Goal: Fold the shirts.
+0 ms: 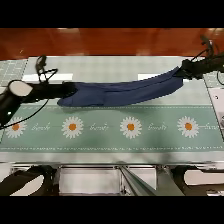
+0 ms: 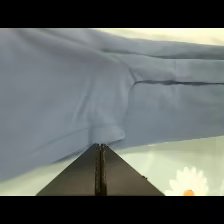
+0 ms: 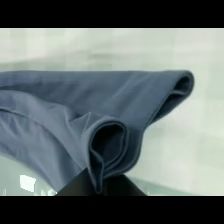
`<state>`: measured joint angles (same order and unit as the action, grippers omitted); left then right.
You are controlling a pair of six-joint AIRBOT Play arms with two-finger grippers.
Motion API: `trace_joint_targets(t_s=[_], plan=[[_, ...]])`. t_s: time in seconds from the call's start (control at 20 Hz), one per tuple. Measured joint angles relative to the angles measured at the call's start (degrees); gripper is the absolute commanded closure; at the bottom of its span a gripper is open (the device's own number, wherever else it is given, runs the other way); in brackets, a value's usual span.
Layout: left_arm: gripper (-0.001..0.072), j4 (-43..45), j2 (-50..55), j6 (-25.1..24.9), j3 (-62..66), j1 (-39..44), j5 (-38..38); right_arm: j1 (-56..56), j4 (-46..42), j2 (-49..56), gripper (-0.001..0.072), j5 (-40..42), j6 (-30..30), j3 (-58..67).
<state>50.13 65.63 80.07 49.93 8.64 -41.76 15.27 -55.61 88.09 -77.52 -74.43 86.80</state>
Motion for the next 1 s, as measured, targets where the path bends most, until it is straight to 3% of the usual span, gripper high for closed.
trace_joint_targets(t_s=[0.2,0.6,0.85,1.0], plan=[[0.0689,-0.7,14.2,0.6,14.7,10.7,-0.9,0.0,-2.2,-10.1,0.0677,-1.3,-1.6,-4.4],[0.0689,-0.9,43.9,8.2,48.1,27.8,-15.3,0.0,-0.7,-24.5,0.0677,-2.2,-3.0,-12.5],[0.0689,-4.2,51.7,11.1,54.0,35.1,-18.5,-0.1,0.9,-27.5,0.0677,-2.6,-3.0,-13.5],[0.0688,-5.7,52.2,11.8,54.9,34.6,-19.1,-0.3,2.1,-28.0,0.0677,-2.7,-3.2,-13.7]])
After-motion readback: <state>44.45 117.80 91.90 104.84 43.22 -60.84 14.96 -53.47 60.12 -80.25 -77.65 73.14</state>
